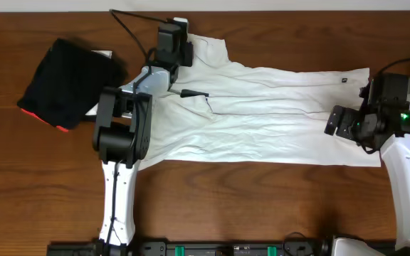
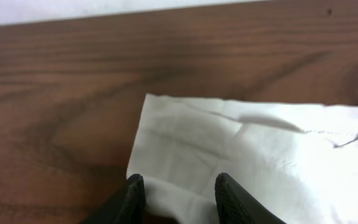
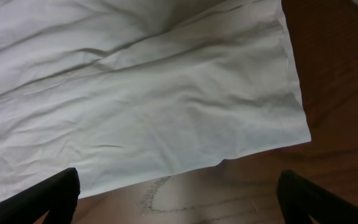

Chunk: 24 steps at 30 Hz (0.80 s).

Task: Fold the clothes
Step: 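Move the right gripper up to the right shoulder corner near the logo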

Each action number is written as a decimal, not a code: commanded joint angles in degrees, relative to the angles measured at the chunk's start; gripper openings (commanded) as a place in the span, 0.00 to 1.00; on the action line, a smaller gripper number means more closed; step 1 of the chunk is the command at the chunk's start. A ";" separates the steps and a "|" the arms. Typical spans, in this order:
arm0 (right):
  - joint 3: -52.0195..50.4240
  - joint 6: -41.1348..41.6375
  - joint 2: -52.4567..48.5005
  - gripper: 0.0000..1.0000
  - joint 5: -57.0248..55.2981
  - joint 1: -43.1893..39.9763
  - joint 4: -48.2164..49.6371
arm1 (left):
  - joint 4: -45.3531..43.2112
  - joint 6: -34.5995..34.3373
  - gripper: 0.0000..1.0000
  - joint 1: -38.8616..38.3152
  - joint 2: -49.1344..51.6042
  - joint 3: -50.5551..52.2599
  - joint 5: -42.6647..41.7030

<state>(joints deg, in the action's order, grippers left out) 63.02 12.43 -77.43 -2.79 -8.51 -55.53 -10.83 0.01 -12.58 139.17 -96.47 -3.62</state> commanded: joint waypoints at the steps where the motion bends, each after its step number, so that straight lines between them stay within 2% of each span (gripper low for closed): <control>1: -0.13 0.42 -0.22 0.99 -0.20 -0.26 -0.02 | 0.15 0.20 0.40 0.26 1.51 -1.07 0.90; 3: -0.13 0.42 -0.22 0.99 -0.22 -0.26 -0.02 | 0.68 0.17 0.39 0.31 1.70 -1.07 0.90; 6: -0.13 0.39 -0.22 0.99 -0.22 -0.26 -0.02 | 0.90 0.17 0.11 0.31 1.62 -1.07 0.90; 8: -0.13 0.39 -0.22 0.99 -0.22 -0.26 -0.02 | 0.87 0.20 0.06 0.31 1.31 -1.07 0.90; 11: -0.13 0.42 -0.22 0.99 -0.31 -0.26 0.35 | 0.90 0.17 0.06 0.31 0.37 -1.07 0.87; 14: -0.13 0.42 -0.22 0.99 -0.42 -0.26 6.21 | 0.87 0.17 0.06 0.31 -1.22 -1.07 0.87; 20: -0.13 0.09 -0.22 0.99 -0.22 -0.26 9.88 | 1.33 0.17 0.06 0.31 -4.59 -1.07 0.85; 24: -0.13 -4.44 -0.28 0.99 1.42 -0.26 13.14 | 1.75 0.17 0.06 0.28 -6.75 -1.07 0.37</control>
<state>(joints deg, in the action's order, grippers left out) 62.92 11.46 -77.43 -2.55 -8.51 -43.79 -9.19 0.03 -12.58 136.51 -96.47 -3.46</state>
